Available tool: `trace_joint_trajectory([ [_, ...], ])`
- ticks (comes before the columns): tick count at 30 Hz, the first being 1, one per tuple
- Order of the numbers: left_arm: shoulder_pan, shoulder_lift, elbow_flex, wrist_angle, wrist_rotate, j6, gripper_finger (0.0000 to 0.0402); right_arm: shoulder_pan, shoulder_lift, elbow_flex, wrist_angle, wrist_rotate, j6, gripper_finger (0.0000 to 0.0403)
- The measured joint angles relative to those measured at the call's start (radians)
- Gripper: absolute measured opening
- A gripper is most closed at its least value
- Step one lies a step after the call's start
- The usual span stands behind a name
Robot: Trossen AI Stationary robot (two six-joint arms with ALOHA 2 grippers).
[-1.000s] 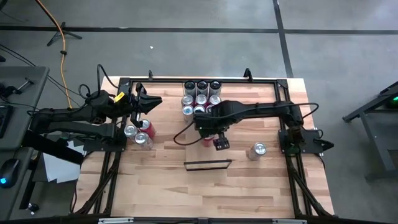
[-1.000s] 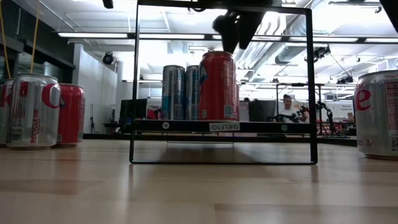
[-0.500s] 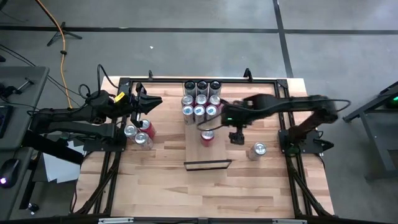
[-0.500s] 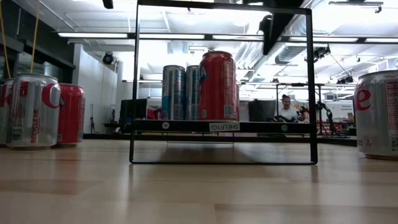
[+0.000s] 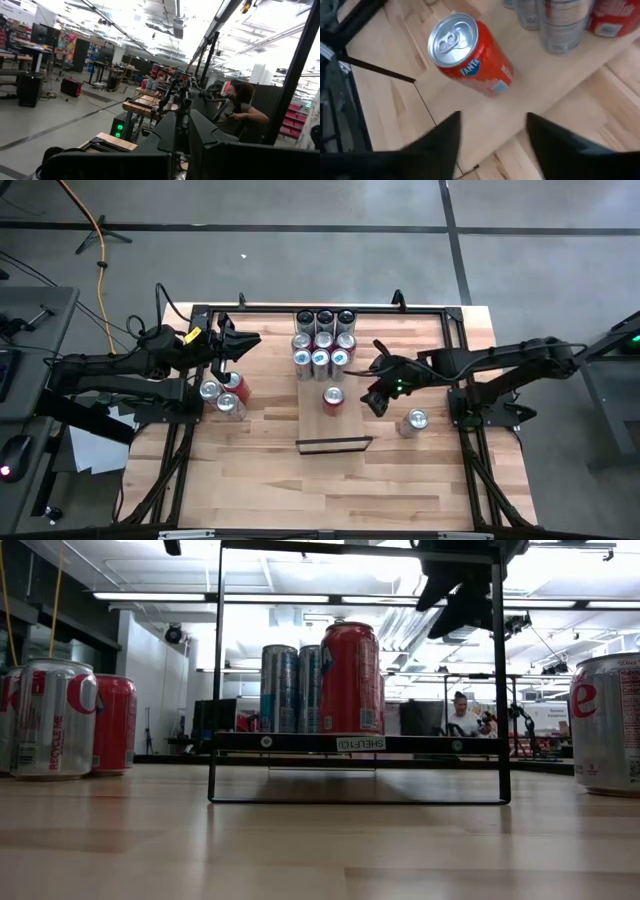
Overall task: Place canned beverage on shelf
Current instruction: Put the right red soda can on the shelf
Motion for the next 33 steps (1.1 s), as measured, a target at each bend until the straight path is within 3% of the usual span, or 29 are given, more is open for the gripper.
trace_joint_trajectory([
  [4,0.0,0.0,0.0,0.001,0.0,0.0,0.0003,0.0,0.057,0.03,0.001,-0.001,-0.003,0.0066],
  [6,0.0,0.0,0.0,0.002,-0.008,0.0,0.0003,-0.004,0.088,0.046,0.009,-0.002,-0.024,0.0018],
  [14,0.0,0.0,0.0,0.002,-0.016,0.0,0.0003,-0.006,0.25,0.087,0.02,-0.104,-0.078,0.0005],
  [23,0.0,0.0,0.0,-0.002,-0.019,0.001,0.0003,-0.006,0.303,0.123,0.067,-0.045,-0.079,0.0001],
  [33,0.0,0.0,0.0,-0.008,-0.02,0.001,0.0003,-0.007,0.311,0.124,0.176,-0.055,-0.071,0.0],
])
